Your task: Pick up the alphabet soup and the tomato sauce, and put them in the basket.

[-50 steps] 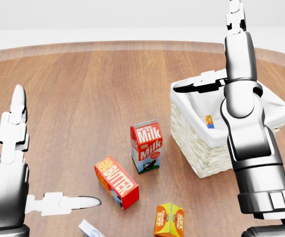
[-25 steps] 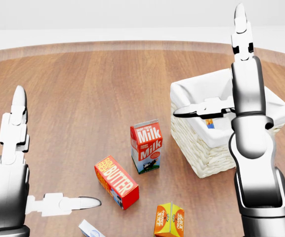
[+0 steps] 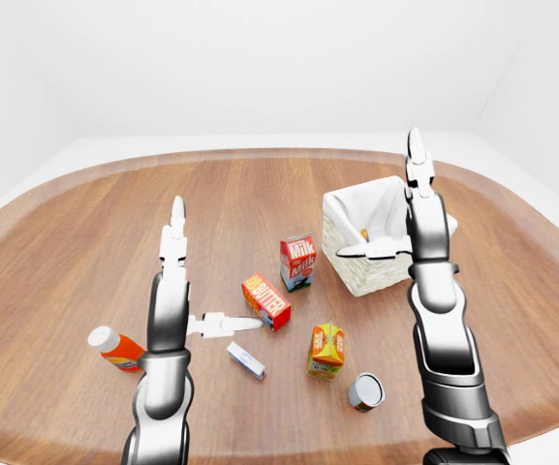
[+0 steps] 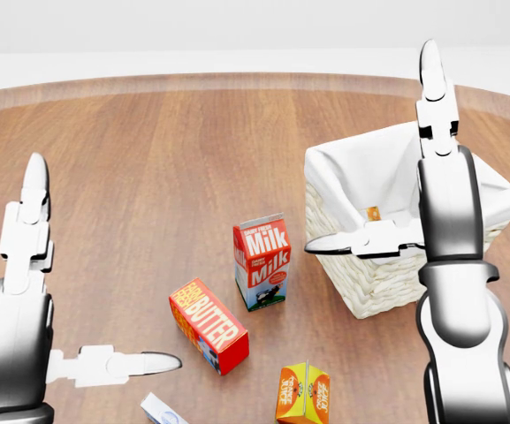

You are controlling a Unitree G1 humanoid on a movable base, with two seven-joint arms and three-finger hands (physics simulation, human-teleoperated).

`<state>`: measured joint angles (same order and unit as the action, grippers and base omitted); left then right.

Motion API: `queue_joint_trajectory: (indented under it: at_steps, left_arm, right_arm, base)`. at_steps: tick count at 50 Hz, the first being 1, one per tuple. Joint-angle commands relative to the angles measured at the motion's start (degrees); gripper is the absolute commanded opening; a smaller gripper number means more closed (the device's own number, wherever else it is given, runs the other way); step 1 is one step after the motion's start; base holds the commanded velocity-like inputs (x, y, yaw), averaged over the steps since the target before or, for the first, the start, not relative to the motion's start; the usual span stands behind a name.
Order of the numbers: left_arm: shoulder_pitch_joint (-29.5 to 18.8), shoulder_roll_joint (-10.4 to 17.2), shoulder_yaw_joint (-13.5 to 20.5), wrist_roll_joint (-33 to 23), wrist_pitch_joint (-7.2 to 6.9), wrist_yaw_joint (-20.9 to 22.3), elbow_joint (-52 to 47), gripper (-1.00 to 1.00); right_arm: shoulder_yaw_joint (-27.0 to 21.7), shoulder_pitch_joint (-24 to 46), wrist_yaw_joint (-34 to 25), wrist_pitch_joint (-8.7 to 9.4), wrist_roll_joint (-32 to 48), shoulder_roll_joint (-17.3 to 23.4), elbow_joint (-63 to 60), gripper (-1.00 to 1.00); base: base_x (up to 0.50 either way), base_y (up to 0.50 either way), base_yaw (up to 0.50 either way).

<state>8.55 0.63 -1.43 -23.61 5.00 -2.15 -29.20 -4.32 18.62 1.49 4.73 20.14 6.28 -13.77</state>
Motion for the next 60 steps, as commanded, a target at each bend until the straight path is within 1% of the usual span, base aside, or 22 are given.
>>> queue_joint_trajectory:
  at_steps: [1, 2, 3, 4, 6, 20, 28, 32, 33, 37, 43, 60]
  left_arm:
    - [0.1, 0.0, 0.0, -0.2, 0.0, 0.0, -0.5, 1.0]
    - [0.0, 0.0, -0.1, -0.2, 0.0, 0.0, -0.5, 1.0]
    - [0.0, 0.0, -0.1, -0.2, 0.0, 0.0, -0.5, 1.0]
    - [0.1, 0.0, 0.0, -0.2, 0.0, 0.0, -0.5, 1.0]
    - [0.1, 0.0, 0.0, -0.2, 0.0, -0.1, -0.5, 1.0]
    - [-0.1, 0.0, 0.2, 0.0, 0.0, -0.3, 0.1, 1.0]
    - [0.0, 0.0, 0.0, -0.1, 0.0, -0.3, -0.2, 1.0]
    - [0.1, 0.0, 0.0, -0.2, 0.0, -0.3, -0.1, 1.0]
    - [0.1, 0.0, -0.1, -0.2, 0.0, -0.4, 0.0, 1.0]
    - [0.1, 0.0, -0.1, -0.3, 0.0, -0.3, -0.2, 1.0]
    - [0.1, 0.0, -0.1, -0.3, 0.0, -0.2, -0.2, 1.0]
    - [0.1, 0.0, -0.1, -0.3, 0.0, 0.0, -0.4, 1.0]
  right_arm:
    - [0.1, -5.0, -0.8, -1.15, -0.7, -1.2, -3.8, 1.0]
    - [0.2, -6.0, -0.7, -2.0, -0.8, -1.3, -4.4, 1.0]
    - [0.2, -6.1, -0.8, -2.05, -0.8, -1.4, -4.5, 1.0]
    - [0.5, -7.4, -0.8, -2.97, -1.0, -1.7, -5.1, 1.0]
    - [0.7, -8.3, -0.9, -3.37, -1.0, -2.0, -5.6, 1.0]
    - [2.2, -14.7, -2.8, -4.35, -0.7, -3.8, -12.8, 1.0]
    - [4.5, -20.1, -4.1, -4.65, -0.3, -5.2, -19.6, 1.0]
    - [5.4, -23.4, -4.5, -5.83, -0.5, -5.5, -22.3, 1.0]
    - [5.6, -24.1, -4.5, -6.53, -0.5, -5.5, -22.4, 1.0]
    - [6.0, -25.8, -4.4, -8.26, -0.6, -5.5, -22.4, 1.0]
    - [5.9, -26.9, -4.3, -9.73, -0.9, -5.5, -21.8, 1.0]
    - [6.5, -33.6, -3.5, -9.73, -1.8, -5.5, -20.2, 1.0]
  base:
    - [0.0, 0.0, 0.0]
    - [0.0, 0.0, 0.0]
    - [0.0, 0.0, 0.0]
    - [0.0, 0.0, 0.0]
    - [0.0, 0.0, 0.0]
    - [0.0, 0.0, 0.0]
    - [0.0, 0.0, 0.0]
    - [0.0, 0.0, 0.0]
    - [0.0, 0.0, 0.0]
    - [0.0, 0.0, 0.0]
    - [0.0, 0.0, 0.0]
    - [0.0, 0.0, 0.0]
